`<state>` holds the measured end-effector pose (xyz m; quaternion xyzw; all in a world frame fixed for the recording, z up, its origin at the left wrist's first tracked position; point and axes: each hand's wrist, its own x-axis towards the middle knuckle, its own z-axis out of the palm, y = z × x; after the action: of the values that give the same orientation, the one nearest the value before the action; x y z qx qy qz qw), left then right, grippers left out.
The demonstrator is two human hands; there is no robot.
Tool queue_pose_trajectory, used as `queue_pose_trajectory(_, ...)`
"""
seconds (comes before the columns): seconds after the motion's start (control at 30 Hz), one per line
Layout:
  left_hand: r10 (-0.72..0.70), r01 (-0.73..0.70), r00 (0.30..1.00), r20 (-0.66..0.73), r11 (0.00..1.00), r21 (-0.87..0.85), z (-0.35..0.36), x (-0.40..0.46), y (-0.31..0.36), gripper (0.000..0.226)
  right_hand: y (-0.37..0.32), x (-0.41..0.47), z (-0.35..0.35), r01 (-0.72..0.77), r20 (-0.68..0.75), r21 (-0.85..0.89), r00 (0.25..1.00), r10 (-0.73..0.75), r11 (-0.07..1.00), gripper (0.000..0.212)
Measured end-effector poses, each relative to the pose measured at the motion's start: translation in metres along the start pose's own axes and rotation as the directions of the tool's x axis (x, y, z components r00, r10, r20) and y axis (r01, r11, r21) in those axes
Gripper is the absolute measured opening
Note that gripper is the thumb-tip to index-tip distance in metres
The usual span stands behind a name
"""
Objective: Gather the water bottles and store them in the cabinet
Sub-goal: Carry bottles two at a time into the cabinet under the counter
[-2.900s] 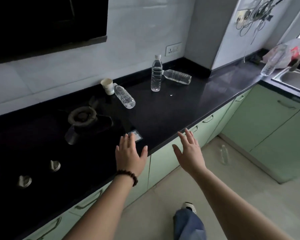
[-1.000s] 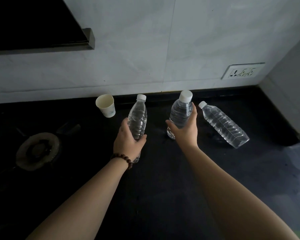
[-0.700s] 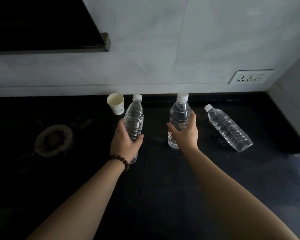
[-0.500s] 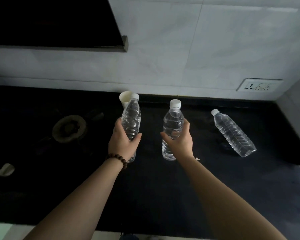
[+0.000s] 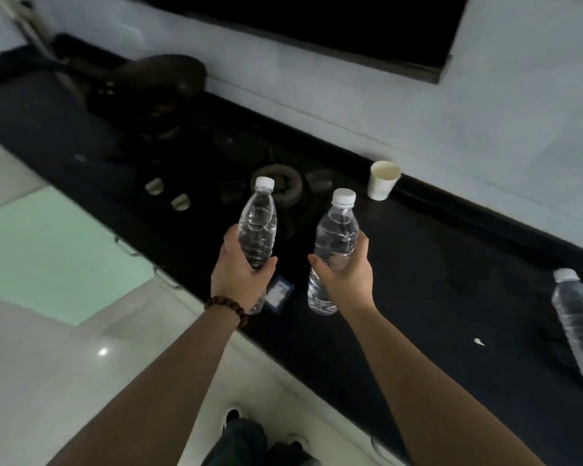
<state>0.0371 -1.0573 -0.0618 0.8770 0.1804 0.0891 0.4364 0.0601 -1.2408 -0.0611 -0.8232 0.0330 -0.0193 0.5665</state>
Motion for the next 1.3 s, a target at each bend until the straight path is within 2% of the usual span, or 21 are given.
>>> queue_pose_trajectory(0.23, -0.131, 0.137, 0.965, -0.226, 0.990, 0.014, -0.092, -0.028, -0.061, 0.077, -0.045, -0.032, 0.091, 0.096, 0.247, 0.066, 0.963, -0.110, 0.993, 0.075)
queue_pose_trajectory(0.57, -0.312, 0.319, 0.834, -0.455, 0.946, -0.064, -0.243, -0.105, -0.189, 0.083, -0.095, -0.144, 0.258, 0.207, 0.464, 0.060, 0.860, -0.211, 0.976, 0.071)
queue_pose_trajectory(0.97, -0.425, 0.454, 0.735, -0.527, 0.887, -0.083, -0.460, -0.202, -0.377, 0.085, -0.145, -0.338, 0.483, 0.346, 0.634, 0.117, 0.696, -0.338, 0.931, 0.086)
queue_pose_trajectory(1.17, -0.478, 0.482, 0.704, -0.525, 0.865, -0.142, -0.519, -0.207, -0.433, 0.089, -0.166, -0.367, 0.559, 0.408, 0.675, 0.079, 0.650, -0.350, 0.910, 0.078)
queue_pose_trajectory(1.3, -0.471, 0.479, 0.701, -0.535, 0.867, -0.136, -0.550, -0.186, -0.465, 0.086, -0.179, -0.365, 0.608, 0.428, 0.674, 0.071, 0.645, -0.360, 0.901, 0.078)
